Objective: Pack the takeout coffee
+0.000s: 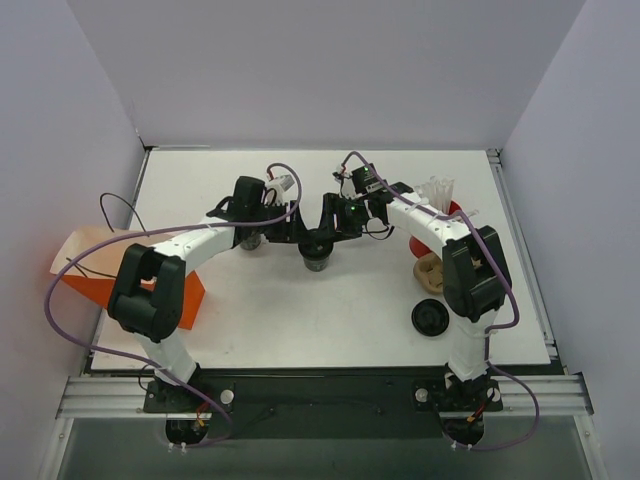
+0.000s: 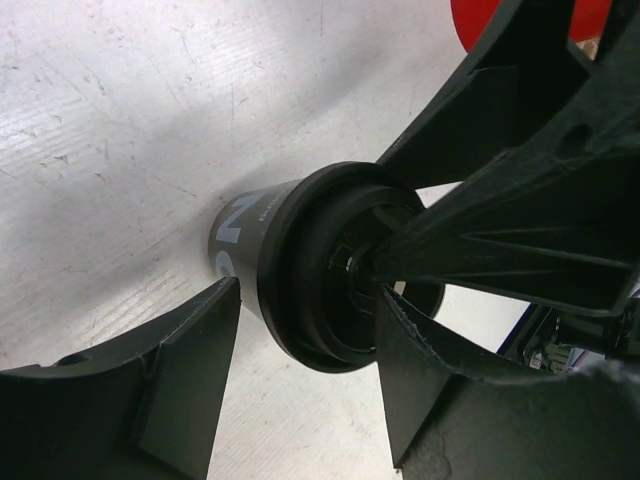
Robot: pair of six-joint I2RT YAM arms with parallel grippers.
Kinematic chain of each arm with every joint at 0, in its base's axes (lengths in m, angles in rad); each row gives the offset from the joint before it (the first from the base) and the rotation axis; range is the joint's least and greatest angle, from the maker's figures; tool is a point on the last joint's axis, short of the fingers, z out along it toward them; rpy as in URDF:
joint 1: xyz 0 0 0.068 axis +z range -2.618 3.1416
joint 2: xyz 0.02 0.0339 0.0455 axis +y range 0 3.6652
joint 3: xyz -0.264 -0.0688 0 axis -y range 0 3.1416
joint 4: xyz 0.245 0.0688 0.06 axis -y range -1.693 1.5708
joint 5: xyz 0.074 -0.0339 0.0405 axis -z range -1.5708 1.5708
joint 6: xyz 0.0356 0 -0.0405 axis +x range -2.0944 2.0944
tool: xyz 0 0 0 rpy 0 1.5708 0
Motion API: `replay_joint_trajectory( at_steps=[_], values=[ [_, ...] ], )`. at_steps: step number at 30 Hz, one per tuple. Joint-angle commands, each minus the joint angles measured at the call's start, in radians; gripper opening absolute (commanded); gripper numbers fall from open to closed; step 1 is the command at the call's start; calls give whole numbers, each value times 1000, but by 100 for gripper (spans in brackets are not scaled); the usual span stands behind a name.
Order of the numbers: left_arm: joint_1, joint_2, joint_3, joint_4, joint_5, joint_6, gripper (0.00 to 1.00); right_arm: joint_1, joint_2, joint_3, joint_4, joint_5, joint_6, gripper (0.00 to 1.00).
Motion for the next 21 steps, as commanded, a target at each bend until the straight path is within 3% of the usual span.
replay_joint_trajectory(
  at_steps=[1, 13, 21],
  values=[
    [6, 38, -3, 66, 40, -14, 65, -7, 13, -18, 4, -21, -8, 49],
    [3, 87, -41, 86, -1, -57, 61, -14, 7, -21, 10, -35, -2, 48],
    [3, 109, -47, 46, -75, -55, 56, -34, -45, -9, 11, -66, 25, 55]
  ],
)
